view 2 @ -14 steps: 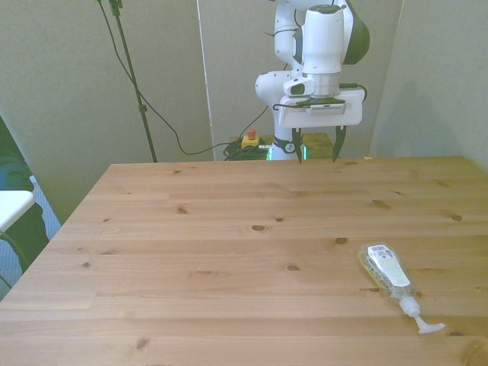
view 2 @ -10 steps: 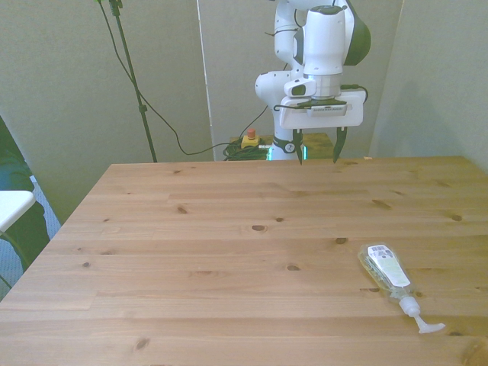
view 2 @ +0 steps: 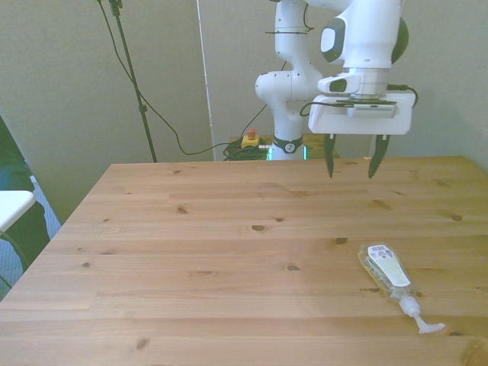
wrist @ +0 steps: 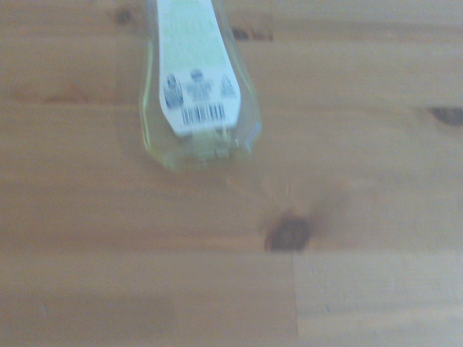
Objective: Stand the sanitizer
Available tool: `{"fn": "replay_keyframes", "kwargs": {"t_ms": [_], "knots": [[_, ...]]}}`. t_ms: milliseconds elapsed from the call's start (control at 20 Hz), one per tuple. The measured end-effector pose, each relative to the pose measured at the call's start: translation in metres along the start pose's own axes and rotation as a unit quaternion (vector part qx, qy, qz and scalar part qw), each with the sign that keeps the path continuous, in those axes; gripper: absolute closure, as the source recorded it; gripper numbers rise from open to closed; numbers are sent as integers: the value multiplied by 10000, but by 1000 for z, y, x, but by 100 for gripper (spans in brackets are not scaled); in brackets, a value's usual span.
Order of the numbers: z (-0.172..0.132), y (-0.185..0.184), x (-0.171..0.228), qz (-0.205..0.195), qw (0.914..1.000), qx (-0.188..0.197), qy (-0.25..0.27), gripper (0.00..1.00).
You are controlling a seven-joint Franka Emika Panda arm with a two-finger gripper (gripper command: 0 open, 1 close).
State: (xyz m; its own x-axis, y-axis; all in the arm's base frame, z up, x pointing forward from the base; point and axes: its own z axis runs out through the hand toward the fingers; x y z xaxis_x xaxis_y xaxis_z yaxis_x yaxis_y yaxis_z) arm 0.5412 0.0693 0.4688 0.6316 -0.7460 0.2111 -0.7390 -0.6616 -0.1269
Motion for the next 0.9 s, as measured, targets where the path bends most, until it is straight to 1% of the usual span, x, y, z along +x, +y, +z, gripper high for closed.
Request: {"fn": "replay_keyframes", "kwargs": {"t_ms": [250, 500, 700, 900], "knots": [[23, -74, 14, -38, 9999, 59, 138, 0], [57, -134, 40, 18, 9995, 104, 287, 0], [85, -169, 57, 74, 9993, 47, 360, 0], [110, -188, 75, 199, 9991, -36, 381, 0]]}}
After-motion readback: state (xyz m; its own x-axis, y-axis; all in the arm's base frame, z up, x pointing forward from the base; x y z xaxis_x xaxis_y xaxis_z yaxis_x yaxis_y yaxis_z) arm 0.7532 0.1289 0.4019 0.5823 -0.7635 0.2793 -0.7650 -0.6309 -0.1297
